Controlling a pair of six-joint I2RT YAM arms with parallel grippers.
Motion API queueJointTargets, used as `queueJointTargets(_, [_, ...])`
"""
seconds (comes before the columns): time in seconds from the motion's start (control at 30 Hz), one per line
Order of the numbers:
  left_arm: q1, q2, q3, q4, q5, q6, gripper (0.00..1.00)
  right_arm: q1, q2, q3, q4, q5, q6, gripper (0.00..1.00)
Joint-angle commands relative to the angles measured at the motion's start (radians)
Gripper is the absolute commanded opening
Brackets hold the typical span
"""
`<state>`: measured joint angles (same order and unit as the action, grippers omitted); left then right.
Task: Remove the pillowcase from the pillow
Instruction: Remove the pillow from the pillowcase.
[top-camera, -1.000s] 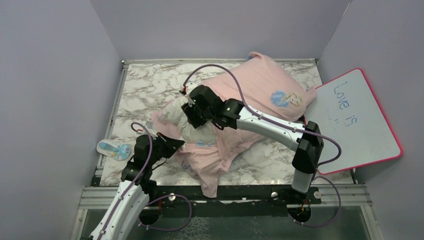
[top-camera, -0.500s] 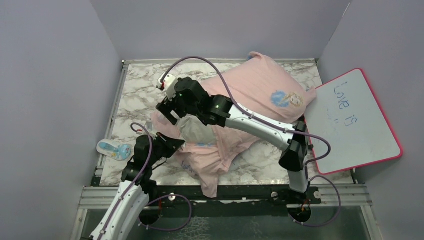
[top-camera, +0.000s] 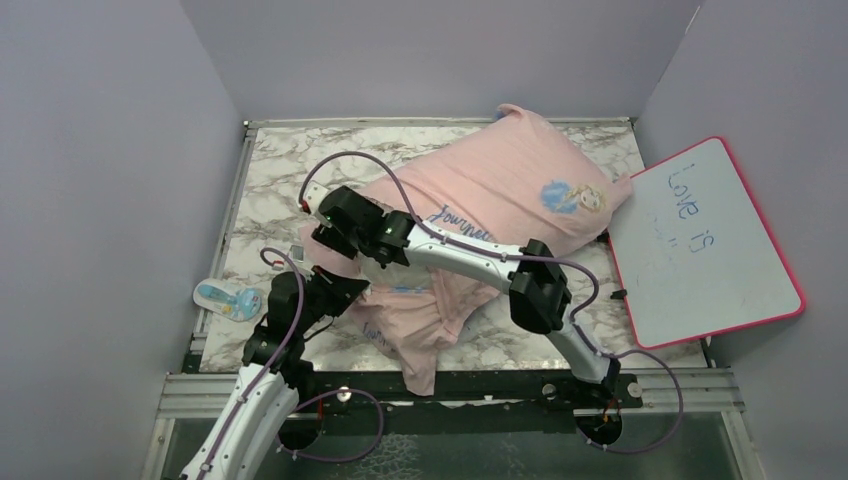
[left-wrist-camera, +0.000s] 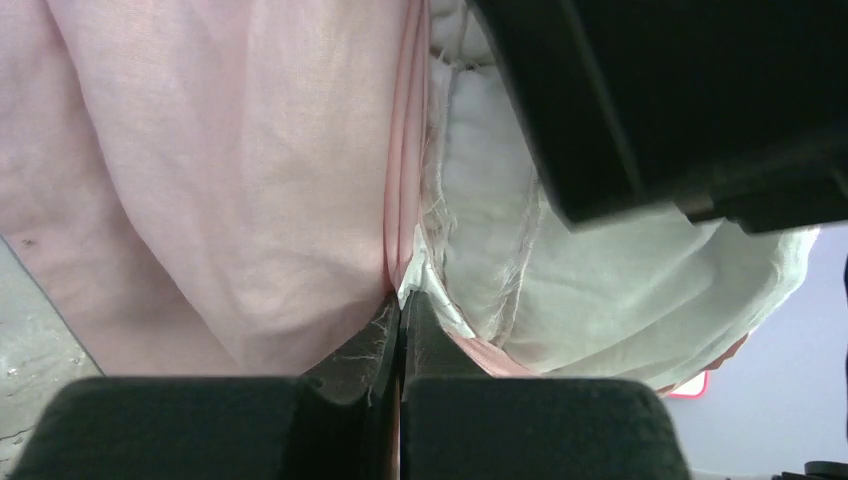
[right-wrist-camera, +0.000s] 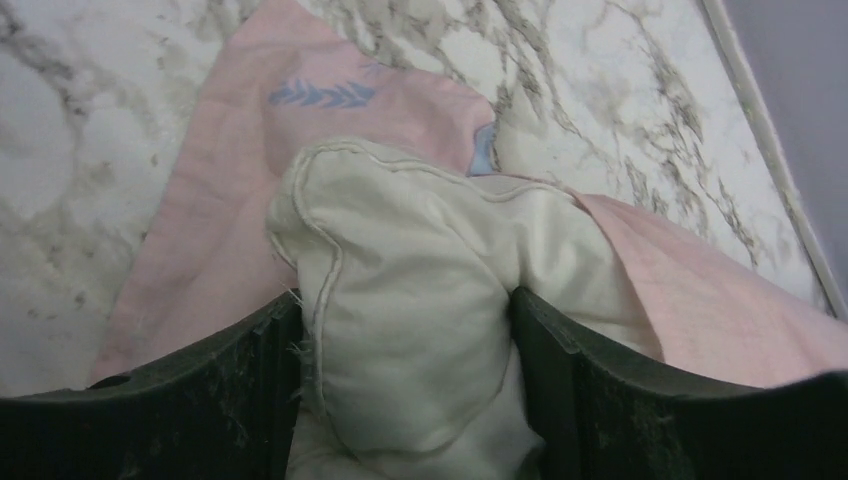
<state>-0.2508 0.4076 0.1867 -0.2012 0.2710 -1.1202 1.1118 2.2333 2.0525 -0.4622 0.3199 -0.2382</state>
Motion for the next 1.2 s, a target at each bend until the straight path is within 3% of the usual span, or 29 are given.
queueJointTargets(0.0, [-0.007, -0.005, -0.019, -0.03, -0.001, -0.006, 0.0, 0.002, 0.061, 0.059, 0.033, 0.38, -0.003, 0.59])
queueJointTargets(0.13, [-0.007, -0.007, -0.026, -0.032, -0.015, -0.013, 0.0, -0.006, -0.062, -0.011, 0.222, 0.388, -0.016, 0.08])
queueJointTargets(0.17, [-0.007, -0.007, -0.026, -0.037, -0.017, -0.013, 0.0, -0.008, -0.091, -0.021, 0.253, 0.393, -0.015, 0.02])
queueJointTargets(0.27, [-0.007, -0.002, -0.027, -0.069, -0.033, -0.023, 0.0, -0.024, -0.138, 0.038, 0.276, 0.409, 0.004, 0.01])
queueJointTargets(0.47, [-0.007, 0.012, -0.058, -0.101, -0.055, -0.042, 0.0, -0.071, -0.174, 0.246, 0.142, 0.283, 0.141, 0.0])
queueJointTargets(0.7, [-0.007, 0.021, -0.074, -0.071, -0.041, -0.037, 0.0, -0.073, -0.229, 0.155, 0.131, 0.13, 0.209, 0.01])
queueJointTargets(0.8, [-0.007, -0.001, -0.075, -0.024, -0.02, -0.028, 0.0, -0.073, -0.173, 0.143, 0.014, 0.05, 0.22, 0.14])
queueJointTargets(0.9, [-0.008, -0.006, -0.062, -0.015, -0.024, -0.019, 0.0, -0.073, -0.11, 0.185, -0.159, 0.04, 0.273, 0.43])
queueJointTargets(0.97, [-0.007, 0.004, -0.052, -0.01, -0.021, -0.009, 0.0, -0.073, -0.118, 0.172, -0.226, 0.024, 0.286, 0.57])
queueJointTargets(1.17, [-0.007, 0.089, 0.02, -0.003, -0.011, 0.064, 0.02, -0.066, -0.354, -0.044, -0.211, -0.205, 0.294, 0.66])
